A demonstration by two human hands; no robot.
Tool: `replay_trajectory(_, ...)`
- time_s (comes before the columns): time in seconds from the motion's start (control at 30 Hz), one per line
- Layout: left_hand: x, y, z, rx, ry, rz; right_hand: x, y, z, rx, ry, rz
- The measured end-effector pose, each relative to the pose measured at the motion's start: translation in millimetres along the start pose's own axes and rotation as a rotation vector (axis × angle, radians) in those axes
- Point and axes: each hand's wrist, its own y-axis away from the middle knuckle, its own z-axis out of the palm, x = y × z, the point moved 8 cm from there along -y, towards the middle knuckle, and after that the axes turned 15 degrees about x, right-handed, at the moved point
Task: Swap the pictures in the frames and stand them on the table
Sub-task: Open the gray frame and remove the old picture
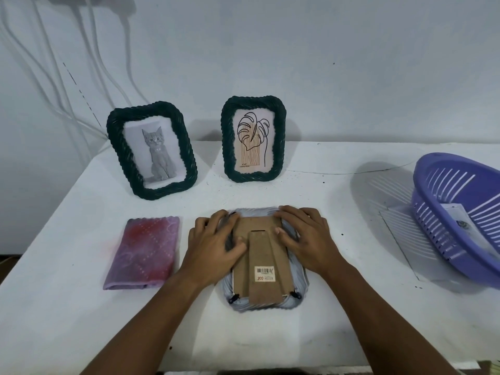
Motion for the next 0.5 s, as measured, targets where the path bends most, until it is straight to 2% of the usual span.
replay_trajectory(0.1,0,-3,0,-0.012,0.016,-0.001,3,-5,-2,0.001,-0.100,0.063)
replay_trajectory(0.23,0,6,-21,0.071,0.314,-0.013,3,4,-24,0.044,-0.376,0.190)
replay_trajectory(0.37,-3,40,-47,0.118,0.458,0.078,-13,45,-48,0.010,-0.325,0.004)
replay_trajectory(0.5,5,64,-51,0.050,0.451,0.195,-30,79,-57,-0.077,-0.284,-0.137)
